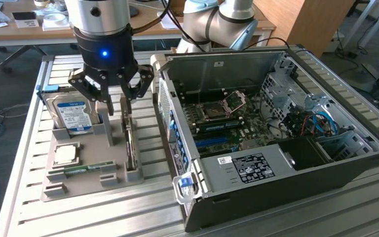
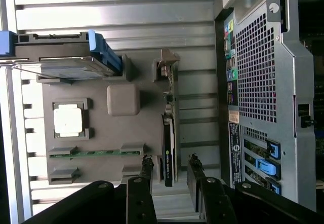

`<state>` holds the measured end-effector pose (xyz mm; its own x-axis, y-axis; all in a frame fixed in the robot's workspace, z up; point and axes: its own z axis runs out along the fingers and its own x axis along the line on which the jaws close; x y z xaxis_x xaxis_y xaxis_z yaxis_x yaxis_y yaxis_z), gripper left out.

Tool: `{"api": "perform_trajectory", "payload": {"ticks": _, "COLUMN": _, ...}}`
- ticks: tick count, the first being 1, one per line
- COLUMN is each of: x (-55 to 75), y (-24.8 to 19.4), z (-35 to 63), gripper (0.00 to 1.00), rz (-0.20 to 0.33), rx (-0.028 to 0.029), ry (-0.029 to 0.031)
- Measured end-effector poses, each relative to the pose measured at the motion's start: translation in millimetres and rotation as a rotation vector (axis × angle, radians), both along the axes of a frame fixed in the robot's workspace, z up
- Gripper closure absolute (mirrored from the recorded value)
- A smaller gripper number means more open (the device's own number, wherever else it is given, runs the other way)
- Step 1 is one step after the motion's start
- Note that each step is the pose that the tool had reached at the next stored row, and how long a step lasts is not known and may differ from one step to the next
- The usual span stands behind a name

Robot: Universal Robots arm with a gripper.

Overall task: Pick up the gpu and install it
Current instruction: 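Pick up the gpu and move the gpu toward the slot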

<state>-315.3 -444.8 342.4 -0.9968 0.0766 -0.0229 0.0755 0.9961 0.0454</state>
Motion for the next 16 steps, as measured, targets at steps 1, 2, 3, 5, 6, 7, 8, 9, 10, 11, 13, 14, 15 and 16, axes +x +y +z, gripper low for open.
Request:
{"api": "perform_trajectory", "payload": {"ticks": 1, "x": 0.0, "y": 0.0, "z": -0.9, "gripper": 0.58, "rz": 0.0, "rx": 0.0001, "ry": -0.0001}}
{"api": "perform_trajectory", "payload": {"ticks": 2, "x": 0.0, "y": 0.0, "z": -2.0, "gripper": 0.58, "rz": 0.0, "rx": -0.0001, "ry": 0.0001}}
{"api": "perform_trajectory", "payload": {"ticks": 3, "x": 0.0, "y": 0.0, "z": -3.4, "gripper": 0.58, "rz": 0.0, "rx": -0.0002, "ry": 0.0002}}
{"api": "perform_trajectory", "payload": {"ticks": 5, "x": 0.0, "y": 0.0, "z": -7.0, "gripper": 0.58, "rz": 0.0, "rx": -0.0001, "ry": 0.0001}}
{"api": "perform_trajectory", "payload": {"ticks": 6, "x": 0.0, "y": 0.0, "z": -8.8, "gripper": 0.58, "rz": 0.0, "rx": -0.0002, "ry": 0.0002}}
{"api": "perform_trajectory", "payload": {"ticks": 7, "x": 0.0, "y": 0.0, "z": -10.6, "gripper": 0.58, "rz": 0.0, "rx": -0.0001, "ry": 0.0002}}
{"api": "perform_trajectory", "payload": {"ticks": 8, "x": 0.0, "y": 0.0, "z": -12.4, "gripper": 0.58, "rz": 0.0, "rx": -0.0002, "ry": 0.0002}}
{"api": "perform_trajectory", "payload": {"ticks": 9, "x": 0.0, "y": 0.0, "z": -14.2, "gripper": 0.58, "rz": 0.0, "rx": -0.0002, "ry": 0.0002}}
{"api": "perform_trajectory", "payload": {"ticks": 10, "x": 0.0, "y": 0.0, "z": -16.0, "gripper": 0.58, "rz": 0.0, "rx": -0.0002, "ry": 0.0002}}
{"api": "perform_trajectory", "payload": {"ticks": 11, "x": 0.0, "y": 0.0, "z": -17.8, "gripper": 0.58, "rz": 0.0, "rx": -0.0002, "ry": 0.0002}}
{"api": "perform_trajectory", "payload": {"ticks": 13, "x": 0.0, "y": 0.0, "z": -21.5, "gripper": 0.58, "rz": 0.0, "rx": -0.0002, "ry": 0.0002}}
{"api": "perform_trajectory", "payload": {"ticks": 14, "x": 0.0, "y": 0.0, "z": -23.4, "gripper": 0.58, "rz": 0.0, "rx": -0.0001, "ry": 0.0002}}
{"api": "perform_trajectory", "payload": {"ticks": 15, "x": 0.0, "y": 0.0, "z": -25.2, "gripper": 0.58, "rz": 0.0, "rx": -0.0003, "ry": 0.0001}}
{"api": "perform_trajectory", "payload": {"ticks": 16, "x": 0.0, "y": 0.0, "z": -26.9, "gripper": 0.58, "rz": 0.0, "rx": -0.0004, "ry": 0.0002}}
